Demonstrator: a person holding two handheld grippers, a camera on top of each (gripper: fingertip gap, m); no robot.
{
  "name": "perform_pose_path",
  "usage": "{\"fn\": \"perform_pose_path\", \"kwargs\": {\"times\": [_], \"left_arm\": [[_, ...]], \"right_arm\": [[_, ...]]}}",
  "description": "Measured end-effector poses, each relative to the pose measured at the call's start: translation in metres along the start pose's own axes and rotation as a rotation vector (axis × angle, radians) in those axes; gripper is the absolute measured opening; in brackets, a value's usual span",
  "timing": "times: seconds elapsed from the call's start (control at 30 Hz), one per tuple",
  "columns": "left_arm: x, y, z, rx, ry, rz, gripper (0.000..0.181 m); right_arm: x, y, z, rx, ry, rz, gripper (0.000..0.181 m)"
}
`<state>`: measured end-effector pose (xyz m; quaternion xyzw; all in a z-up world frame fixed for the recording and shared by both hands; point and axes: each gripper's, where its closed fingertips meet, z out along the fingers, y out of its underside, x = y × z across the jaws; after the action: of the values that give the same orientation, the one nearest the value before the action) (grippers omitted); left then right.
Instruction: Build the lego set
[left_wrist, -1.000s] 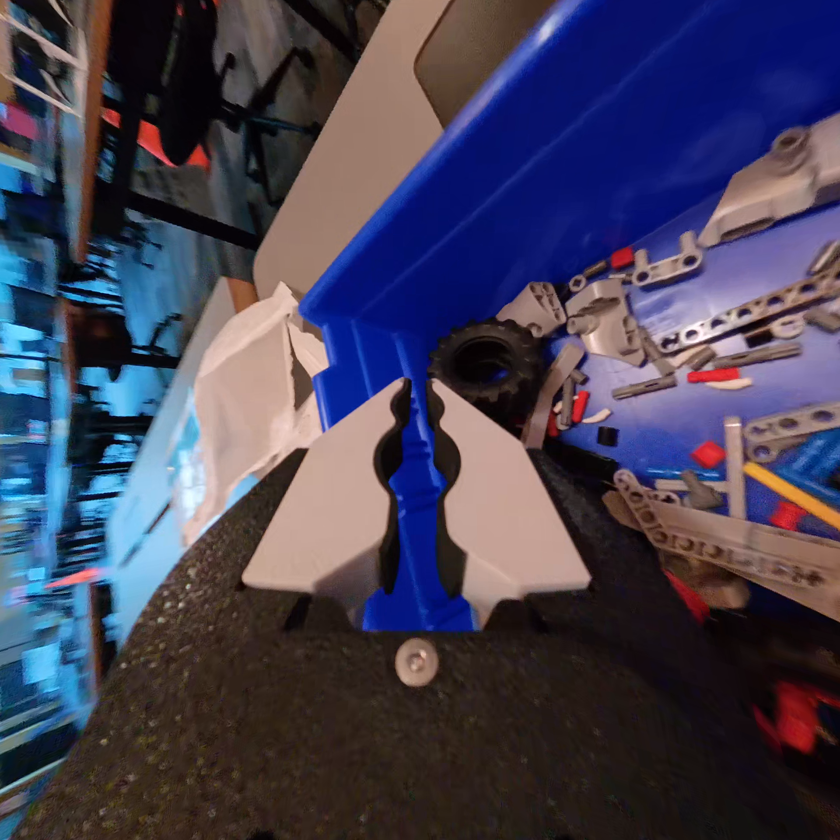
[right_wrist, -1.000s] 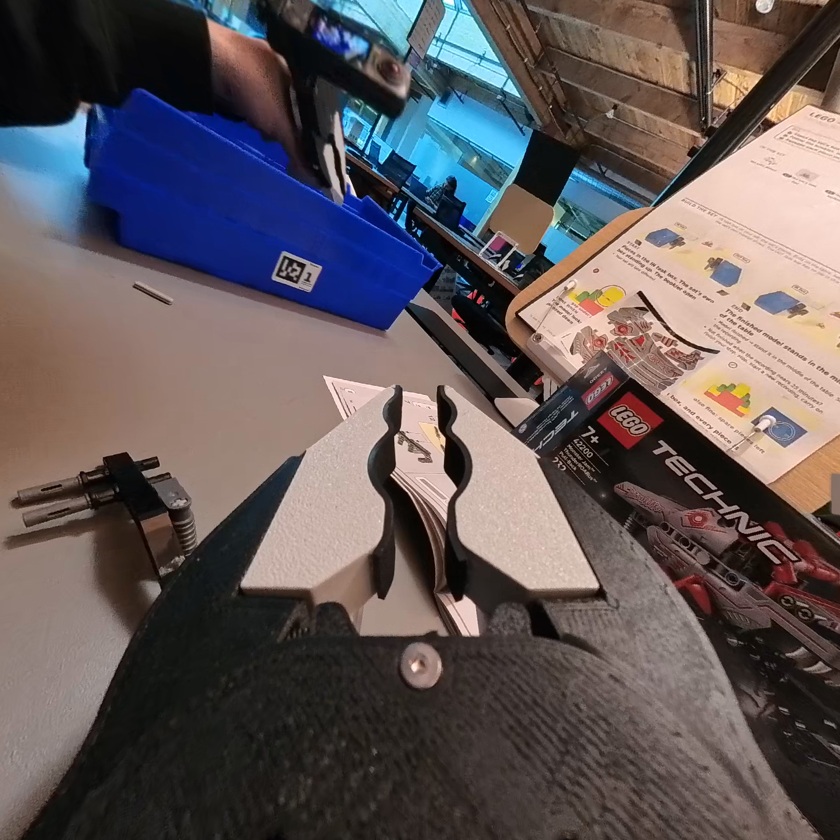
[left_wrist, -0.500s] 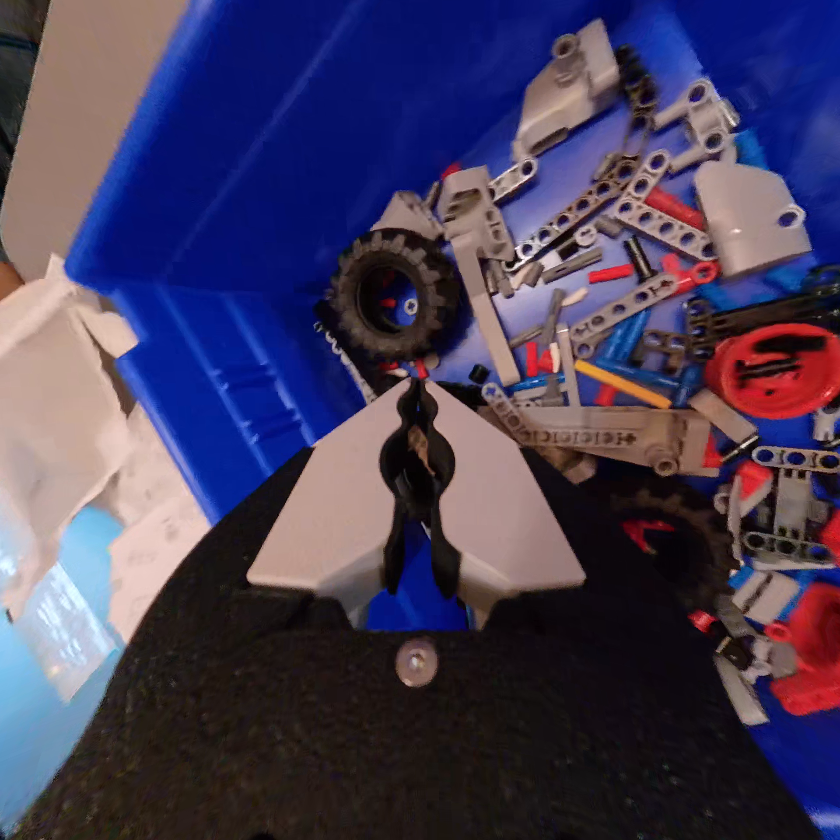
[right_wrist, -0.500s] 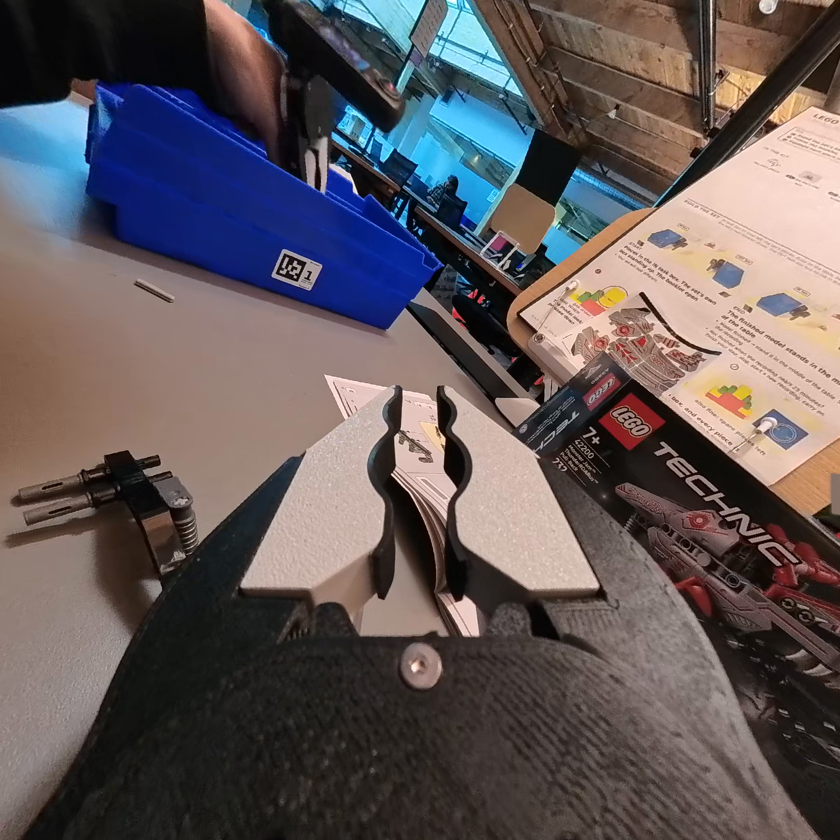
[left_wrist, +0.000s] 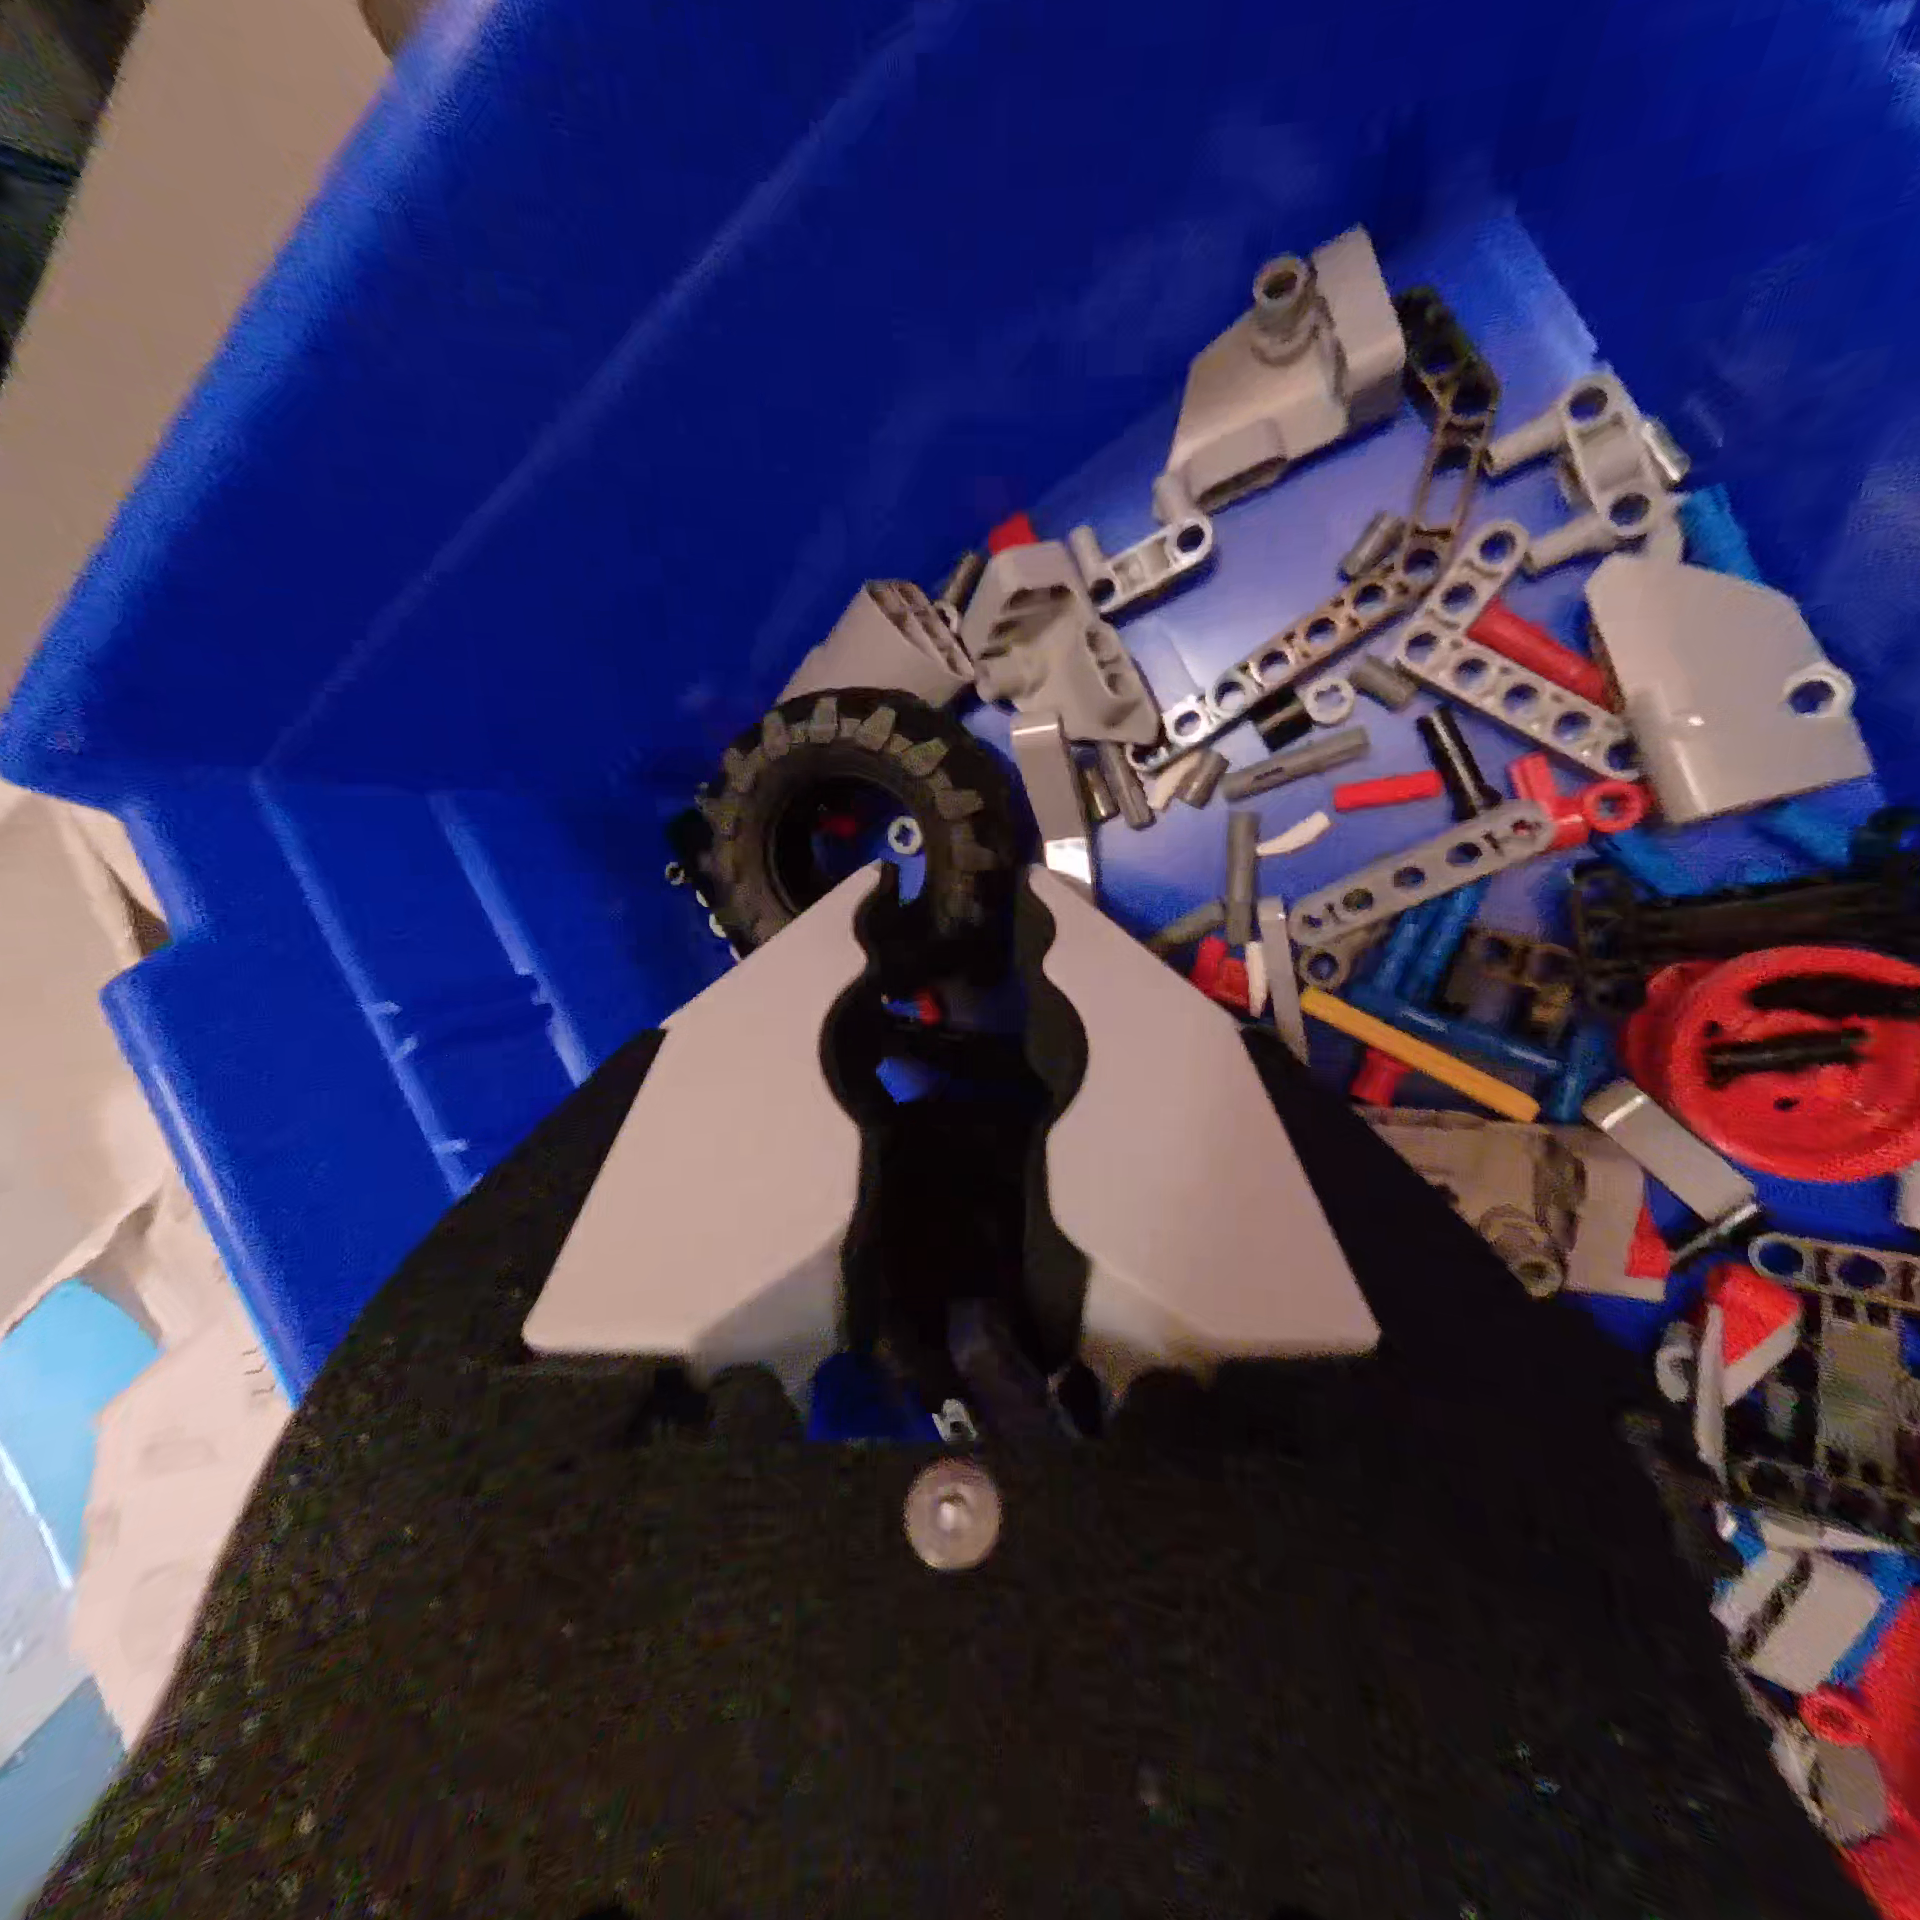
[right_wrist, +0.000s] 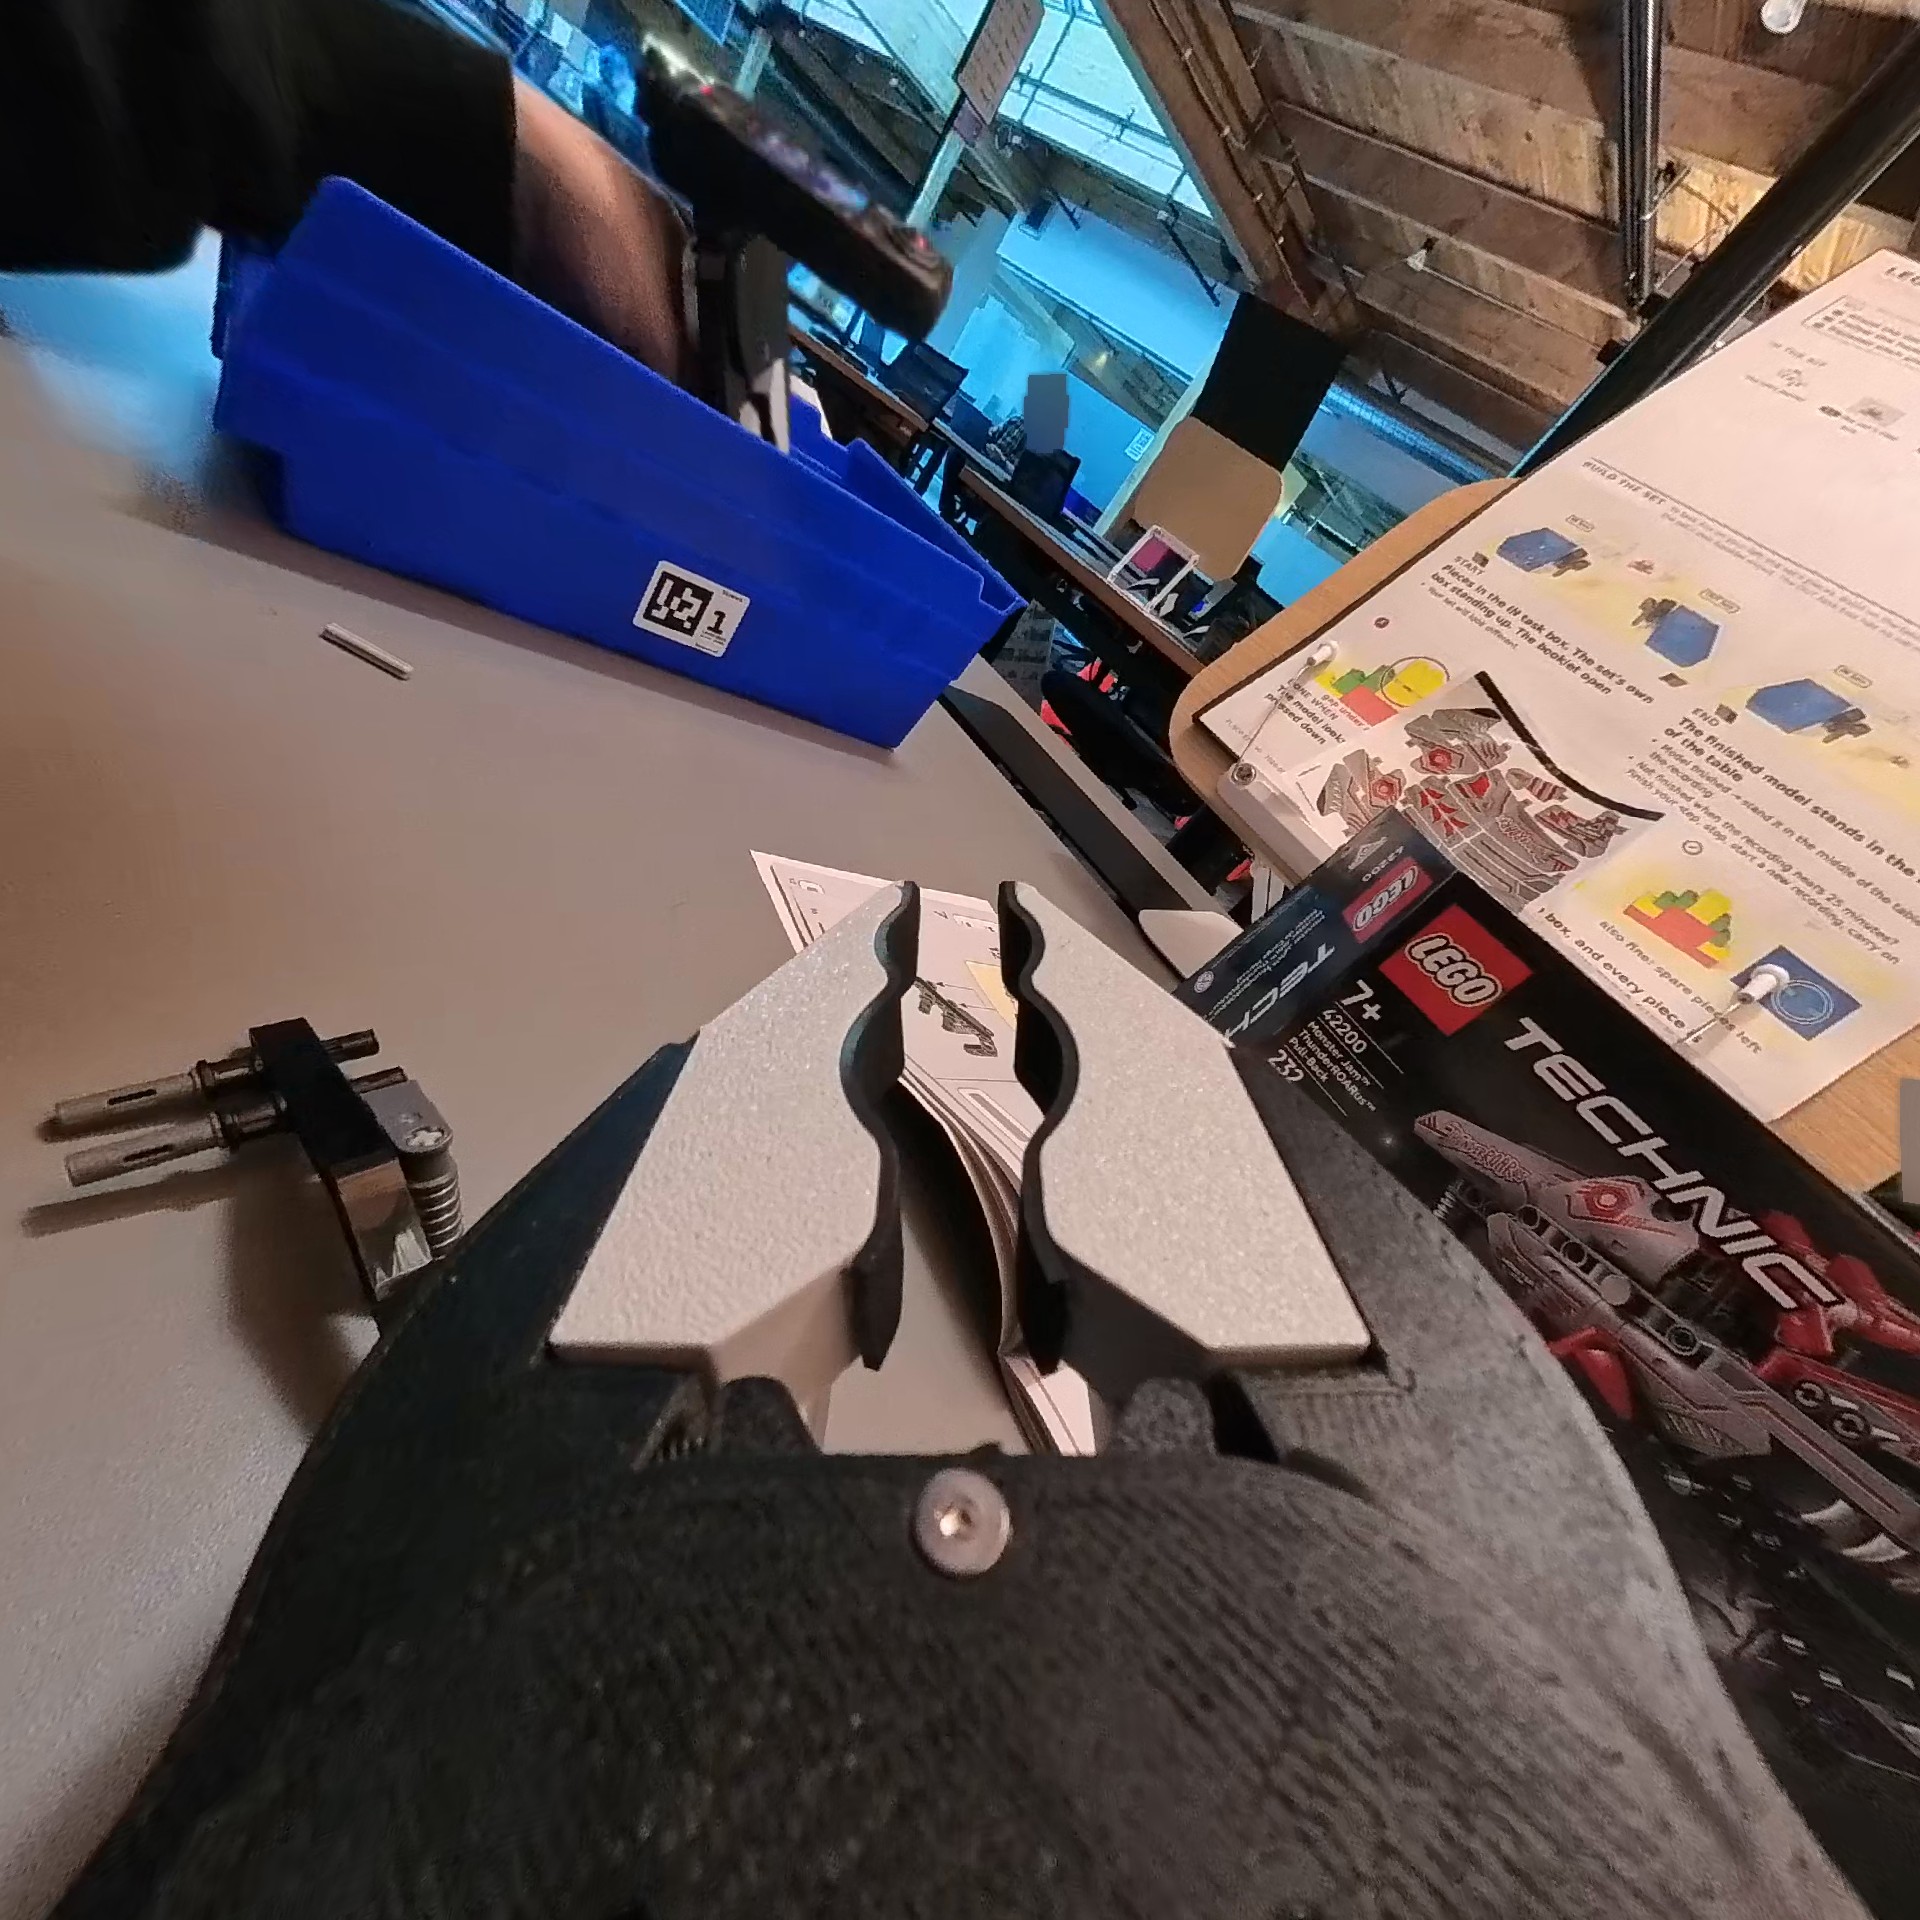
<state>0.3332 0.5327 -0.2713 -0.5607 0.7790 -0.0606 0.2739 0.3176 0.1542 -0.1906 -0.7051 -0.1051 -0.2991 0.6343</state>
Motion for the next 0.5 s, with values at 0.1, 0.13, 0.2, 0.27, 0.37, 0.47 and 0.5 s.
{"fn": "perform_pose_path", "kwargs": {"times": [0.1,0.13,0.2,0.27,0.37,0.47,0.5], "left_arm": [[0.015,0.017,-0.009,-0.089,0.113,0.032,0.015],[0.019,0.02,-0.014,-0.108,0.141,0.032,0.014],[0.024,0.025,-0.028,-0.129,0.195,0.028,0.014],[0.025,0.028,-0.044,-0.134,0.218,0.022,0.015],[0.027,0.031,-0.067,-0.123,0.252,0.011,0.015],[0.02,0.031,-0.083,-0.102,0.213,-0.002,0.015],[0.016,0.031,-0.086,-0.1,0.195,-0.004,0.015]], "right_arm": [[0.0,0.0,0.0,0.002,0.001,0.002,0.013],[0.0,0.0,0.0,0.001,0.001,0.001,0.013],[0.0,0.0,0.0,0.001,-0.001,0.001,0.012],[0.0,0.0,0.0,0.003,0.0,0.002,0.013],[0.001,-0.001,0.0,0.005,-0.001,0.004,0.013],[0.0,0.0,0.0,0.004,-0.001,0.002,0.013],[0.0,0.0,0.0,0.004,-0.001,0.001,0.013]]}}
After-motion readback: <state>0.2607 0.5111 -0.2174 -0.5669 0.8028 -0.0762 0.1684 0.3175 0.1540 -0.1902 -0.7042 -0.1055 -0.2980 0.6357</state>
